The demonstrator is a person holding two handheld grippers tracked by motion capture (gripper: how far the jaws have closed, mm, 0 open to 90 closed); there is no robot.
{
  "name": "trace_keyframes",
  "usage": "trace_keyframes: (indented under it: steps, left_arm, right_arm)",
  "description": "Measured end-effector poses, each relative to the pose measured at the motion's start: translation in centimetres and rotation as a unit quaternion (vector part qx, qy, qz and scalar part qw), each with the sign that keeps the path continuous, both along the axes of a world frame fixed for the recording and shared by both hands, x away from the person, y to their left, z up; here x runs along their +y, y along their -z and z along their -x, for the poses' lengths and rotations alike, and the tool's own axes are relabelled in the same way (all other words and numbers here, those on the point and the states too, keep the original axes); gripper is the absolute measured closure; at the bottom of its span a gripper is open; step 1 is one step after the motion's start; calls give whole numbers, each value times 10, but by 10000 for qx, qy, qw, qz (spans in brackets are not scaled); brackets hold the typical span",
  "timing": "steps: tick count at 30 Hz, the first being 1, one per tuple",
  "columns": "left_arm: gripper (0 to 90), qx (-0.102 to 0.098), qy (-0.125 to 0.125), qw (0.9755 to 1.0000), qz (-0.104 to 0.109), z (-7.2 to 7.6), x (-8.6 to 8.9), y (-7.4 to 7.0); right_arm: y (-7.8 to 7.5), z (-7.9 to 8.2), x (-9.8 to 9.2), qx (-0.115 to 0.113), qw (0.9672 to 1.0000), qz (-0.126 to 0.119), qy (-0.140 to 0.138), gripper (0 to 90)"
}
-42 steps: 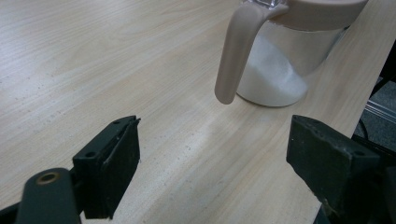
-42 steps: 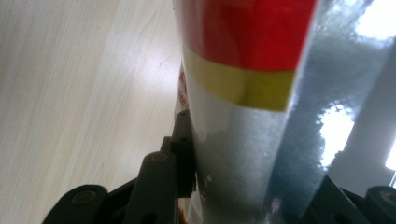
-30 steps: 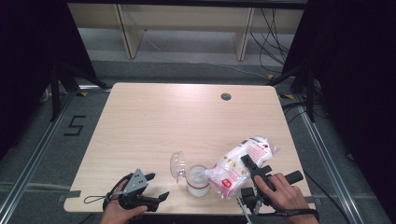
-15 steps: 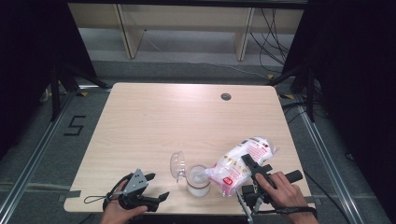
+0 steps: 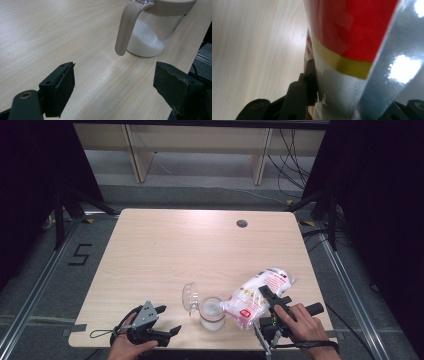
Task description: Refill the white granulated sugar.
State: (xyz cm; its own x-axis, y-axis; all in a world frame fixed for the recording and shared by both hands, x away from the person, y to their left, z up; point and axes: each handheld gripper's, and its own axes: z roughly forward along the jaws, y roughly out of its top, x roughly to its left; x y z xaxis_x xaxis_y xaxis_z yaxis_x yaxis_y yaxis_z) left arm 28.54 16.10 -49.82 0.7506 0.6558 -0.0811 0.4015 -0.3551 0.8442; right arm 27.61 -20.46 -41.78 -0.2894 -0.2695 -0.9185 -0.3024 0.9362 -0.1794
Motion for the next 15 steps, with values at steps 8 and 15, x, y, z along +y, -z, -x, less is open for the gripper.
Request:
trace_keyframes:
  steps: [8,15]
  left_arm:
    - [171,-7,-5,10000,-18,0,0,-1]
    - [172,-5,-5,10000,25,0,0,0]
  right_arm:
    - [2,-2,0,262,9996,-40,118,706]
    - [2,-5,-1,235,9997,-57,10,707]
